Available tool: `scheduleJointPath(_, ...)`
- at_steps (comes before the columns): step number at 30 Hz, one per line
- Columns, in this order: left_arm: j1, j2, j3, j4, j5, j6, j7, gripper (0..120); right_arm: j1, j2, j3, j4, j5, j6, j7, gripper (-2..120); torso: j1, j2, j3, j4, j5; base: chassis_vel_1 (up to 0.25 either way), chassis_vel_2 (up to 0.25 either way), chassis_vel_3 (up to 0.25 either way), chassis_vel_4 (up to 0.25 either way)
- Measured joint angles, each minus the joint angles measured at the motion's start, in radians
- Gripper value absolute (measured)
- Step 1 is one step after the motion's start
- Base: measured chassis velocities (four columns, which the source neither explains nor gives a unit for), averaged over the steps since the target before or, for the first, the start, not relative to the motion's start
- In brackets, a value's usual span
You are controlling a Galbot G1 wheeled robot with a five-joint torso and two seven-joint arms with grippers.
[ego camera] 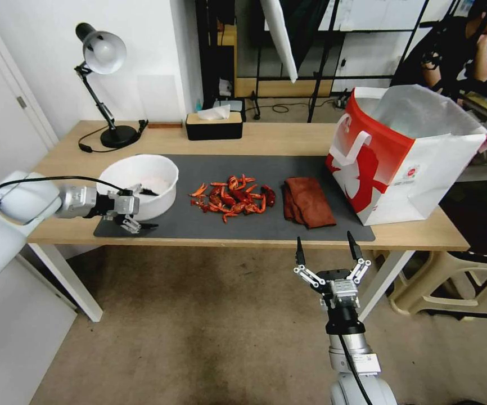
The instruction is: Sweep shrimp from table into container with towel, then put container into takeout bag.
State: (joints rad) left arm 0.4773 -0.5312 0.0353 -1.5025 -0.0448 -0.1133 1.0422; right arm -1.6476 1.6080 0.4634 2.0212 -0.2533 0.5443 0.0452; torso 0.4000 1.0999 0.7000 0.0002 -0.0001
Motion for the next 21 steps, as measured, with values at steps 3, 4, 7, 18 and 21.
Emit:
scheduleJointPath(3,-0.03,-0.005,0.018,0.007,0.009,-0.001,0.02,50,0.002,0.0,0.001,-0.005,0.002,0.001,0.002,100,0.0,0.0,0.0,-0.0004,0.0,0.0,0.0,0.0,0.0)
scheduleJointPath(4,-0.039,-0.005,0.023,0.008,0.013,-0.001,0.027,47,0.003,0.0,0.001,-0.006,0.002,0.002,0.003,100,0.0,0.0,0.0,-0.0004,0.0001,0.0,0.0,0.0,0.0)
scheduleJointPath(7,-0.062,-0.004,0.036,0.01,0.02,-0.003,0.039,35,0.002,0.0,-0.001,-0.008,0.002,0.003,0.003,100,0.0,0.0,0.0,-0.0003,0.0001,0.0,0.0,0.0,0.0)
scheduleJointPath(18,-0.086,-0.004,0.04,0.029,0.034,-0.016,0.078,0,0.006,0.0,-0.003,-0.01,0.002,0.004,0.002,100,0.0,0.0,0.0,-0.0001,0.0001,0.0,0.0,0.0,0.0)
scheduleJointPath(21,-0.089,-0.001,0.04,0.024,0.031,-0.018,0.089,0,0.007,0.0,-0.003,-0.01,0.002,0.002,0.002,100,0.0,0.0,0.0,-0.0003,0.0,0.0,0.0,0.0,0.0)
